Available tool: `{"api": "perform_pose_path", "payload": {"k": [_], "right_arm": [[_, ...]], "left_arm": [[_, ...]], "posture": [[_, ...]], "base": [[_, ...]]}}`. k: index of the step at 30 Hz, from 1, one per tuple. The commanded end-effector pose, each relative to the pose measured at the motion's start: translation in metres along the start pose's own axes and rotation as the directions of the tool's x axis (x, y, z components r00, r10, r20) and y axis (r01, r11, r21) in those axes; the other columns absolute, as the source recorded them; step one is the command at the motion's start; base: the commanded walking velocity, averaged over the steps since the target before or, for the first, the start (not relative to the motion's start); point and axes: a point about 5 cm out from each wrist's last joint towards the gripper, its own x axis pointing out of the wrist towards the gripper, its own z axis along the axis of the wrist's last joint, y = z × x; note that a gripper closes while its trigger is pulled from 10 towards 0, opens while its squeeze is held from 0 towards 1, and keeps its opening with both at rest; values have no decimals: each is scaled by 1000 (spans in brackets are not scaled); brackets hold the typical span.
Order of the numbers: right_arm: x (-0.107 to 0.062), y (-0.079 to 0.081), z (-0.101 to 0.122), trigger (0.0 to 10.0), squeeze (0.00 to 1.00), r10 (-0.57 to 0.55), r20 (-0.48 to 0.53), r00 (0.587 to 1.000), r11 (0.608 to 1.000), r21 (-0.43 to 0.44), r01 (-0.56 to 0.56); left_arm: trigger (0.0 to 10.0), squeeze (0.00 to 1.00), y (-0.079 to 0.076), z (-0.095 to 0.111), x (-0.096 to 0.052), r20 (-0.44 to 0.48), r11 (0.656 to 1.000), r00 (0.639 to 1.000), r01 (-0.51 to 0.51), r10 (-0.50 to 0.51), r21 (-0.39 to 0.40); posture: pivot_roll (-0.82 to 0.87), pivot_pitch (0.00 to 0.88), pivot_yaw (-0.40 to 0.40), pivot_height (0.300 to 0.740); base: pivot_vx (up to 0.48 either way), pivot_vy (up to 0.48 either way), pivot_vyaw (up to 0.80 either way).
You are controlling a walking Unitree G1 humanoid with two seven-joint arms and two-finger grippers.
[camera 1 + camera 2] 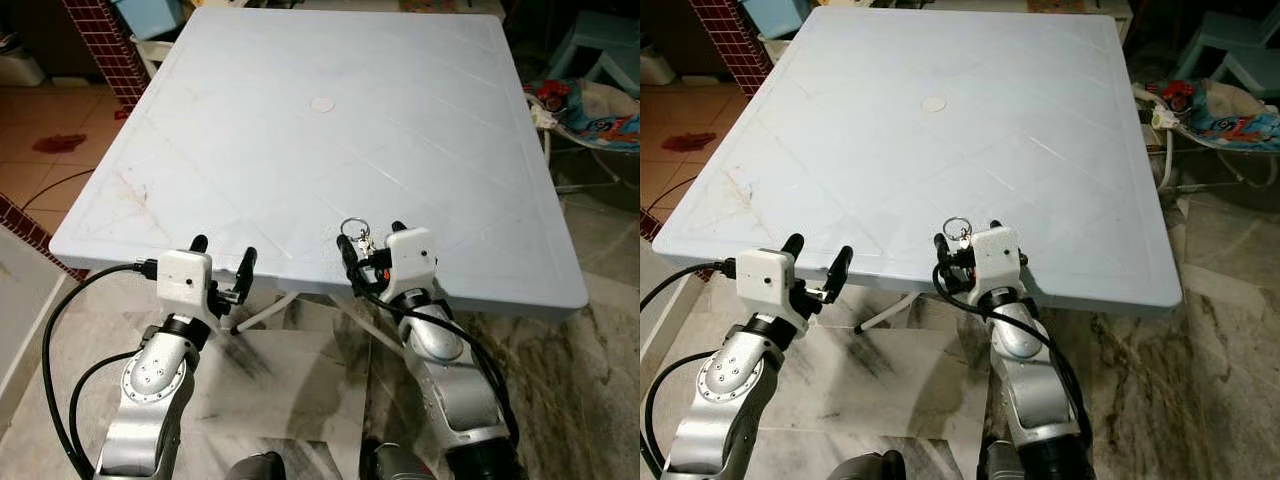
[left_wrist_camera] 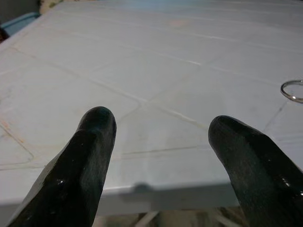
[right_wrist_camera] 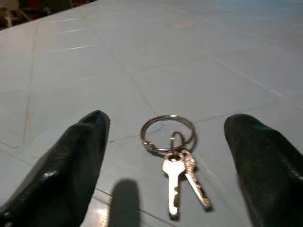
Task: Hang keys on a hook
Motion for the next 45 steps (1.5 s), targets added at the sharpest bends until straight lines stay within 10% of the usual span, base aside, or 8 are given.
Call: {"api": "perform_pose_path", "payload": {"k": [1,17,45], "right_arm": [[2,5,-1,4392,0,21,-7,1000,1000,8,-21],[12,8,-16,0,0,11,-94,995,1000,7,-10],[16,7,-25,0,0,24,-126,992,1000,-3,-25]], "left_arm": [[10000,0,2,1,-4,-4,1000,1000,-5,5,9],[10000,0,-2,2,-2,-3,1000,1000,0,0,2],[10000,0,-4,2,4,5,1000,1000,-1,1,1]], "posture": [[41,222,73,740],[35,224,70,740],[31,217,68,740]], "base": [[0,0,0],[0,0,0],[0,0,0]]}}
